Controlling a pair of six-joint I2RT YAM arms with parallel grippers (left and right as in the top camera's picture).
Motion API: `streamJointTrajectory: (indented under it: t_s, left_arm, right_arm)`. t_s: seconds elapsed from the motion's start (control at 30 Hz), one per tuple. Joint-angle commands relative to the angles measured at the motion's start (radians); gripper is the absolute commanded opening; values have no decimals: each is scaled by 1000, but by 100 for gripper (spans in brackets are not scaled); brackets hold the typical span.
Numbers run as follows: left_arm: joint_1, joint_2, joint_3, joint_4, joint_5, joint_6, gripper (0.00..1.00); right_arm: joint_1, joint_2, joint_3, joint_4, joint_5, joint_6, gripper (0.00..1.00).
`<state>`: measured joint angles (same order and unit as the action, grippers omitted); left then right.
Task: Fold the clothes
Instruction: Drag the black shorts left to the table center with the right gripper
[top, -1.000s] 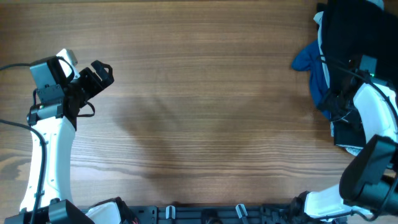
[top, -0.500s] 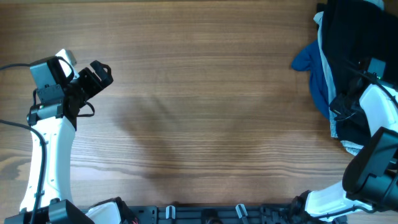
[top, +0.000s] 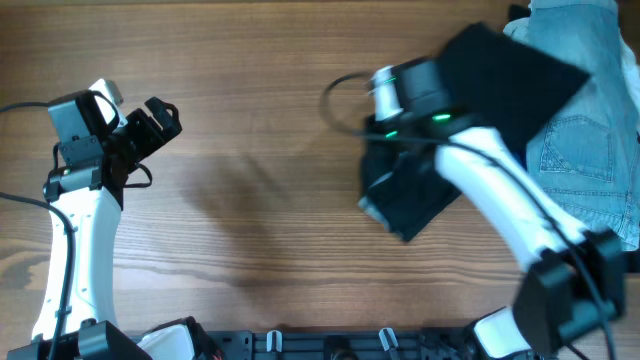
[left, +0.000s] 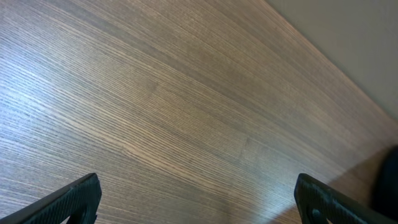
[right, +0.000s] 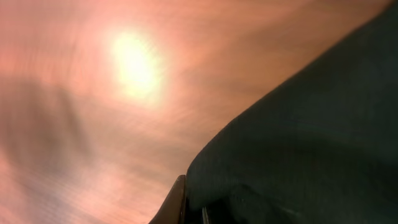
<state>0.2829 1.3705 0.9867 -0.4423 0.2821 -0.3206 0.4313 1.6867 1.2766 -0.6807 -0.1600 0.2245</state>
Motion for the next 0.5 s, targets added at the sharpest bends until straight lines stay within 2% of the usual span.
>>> streamJointTrajectory:
  t_s: [0.0, 0.13, 0.23, 0.3, 0.33, 0.47]
  left_arm:
    - [2, -16, 8, -4, -7, -2, 100]
    - [2, -16, 8, -3, -7, -2, 100]
    - [2, -16, 8, -3, -7, -2, 100]
    - [2, -16, 8, -3, -8, 0, 100]
    - [2, -16, 8, -3, -19, 3, 100]
    - [2, -16, 8, -4, -22, 53, 100]
  right_arm:
    - [161, 118, 23, 0, -66, 0, 4]
    - [210, 122, 153, -69, 3, -36, 4]
    - [209, 122, 292, 60, 3, -37, 4]
    - [209, 125, 322, 269, 6, -4, 4]
    - [209, 139, 322, 344, 16, 8, 15]
    - [209, 188, 322, 344, 26, 11, 14]
